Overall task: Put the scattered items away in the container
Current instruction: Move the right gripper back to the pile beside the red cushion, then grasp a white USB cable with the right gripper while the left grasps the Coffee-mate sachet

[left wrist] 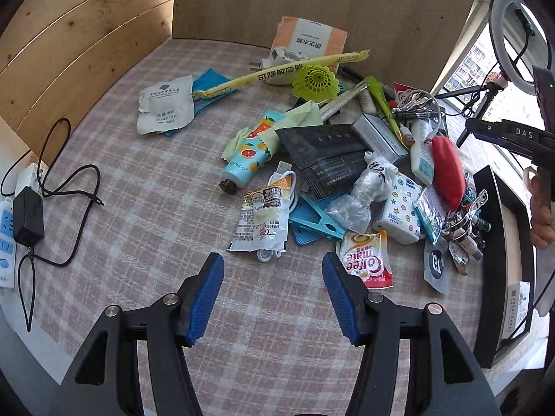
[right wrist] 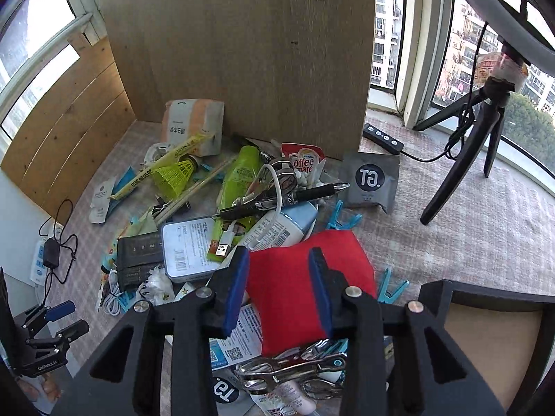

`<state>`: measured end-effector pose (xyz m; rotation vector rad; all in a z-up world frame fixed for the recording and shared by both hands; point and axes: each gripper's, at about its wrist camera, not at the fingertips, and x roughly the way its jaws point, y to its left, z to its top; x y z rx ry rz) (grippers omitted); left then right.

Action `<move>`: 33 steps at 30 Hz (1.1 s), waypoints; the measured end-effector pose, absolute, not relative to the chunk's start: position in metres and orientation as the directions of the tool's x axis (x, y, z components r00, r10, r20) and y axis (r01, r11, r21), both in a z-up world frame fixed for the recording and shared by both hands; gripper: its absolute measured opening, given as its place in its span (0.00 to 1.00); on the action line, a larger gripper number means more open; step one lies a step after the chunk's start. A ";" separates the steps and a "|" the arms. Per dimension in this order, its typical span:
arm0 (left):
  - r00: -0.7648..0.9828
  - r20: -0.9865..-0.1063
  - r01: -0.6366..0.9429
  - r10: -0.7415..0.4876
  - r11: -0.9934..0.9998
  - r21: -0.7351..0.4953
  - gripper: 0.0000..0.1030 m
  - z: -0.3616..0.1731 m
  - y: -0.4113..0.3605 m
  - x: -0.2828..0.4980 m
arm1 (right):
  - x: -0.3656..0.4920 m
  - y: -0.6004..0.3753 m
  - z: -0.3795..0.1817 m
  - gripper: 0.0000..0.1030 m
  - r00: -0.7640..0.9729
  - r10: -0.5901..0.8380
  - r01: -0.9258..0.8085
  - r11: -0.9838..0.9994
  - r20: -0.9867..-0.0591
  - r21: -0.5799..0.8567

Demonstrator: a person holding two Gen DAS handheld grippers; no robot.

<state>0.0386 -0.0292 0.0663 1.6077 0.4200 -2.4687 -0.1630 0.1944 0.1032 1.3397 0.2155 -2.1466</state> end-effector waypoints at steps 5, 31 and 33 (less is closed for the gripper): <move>-0.366 -0.931 0.265 -0.006 -0.959 -0.098 0.54 0.050 -0.023 0.025 | -0.181 0.177 0.084 0.34 -0.282 -0.398 0.566 -0.804 -0.873 0.183; -0.350 -0.936 0.328 -0.035 -0.941 -0.087 0.25 0.040 -0.054 0.002 | -0.202 0.149 0.055 0.24 -0.217 -0.395 0.565 -0.797 -0.893 0.215; -0.348 -0.937 0.330 -0.033 -0.940 -0.089 0.24 0.040 -0.054 0.001 | -0.203 0.148 0.053 0.22 -0.213 -0.390 0.558 -0.801 -0.896 0.216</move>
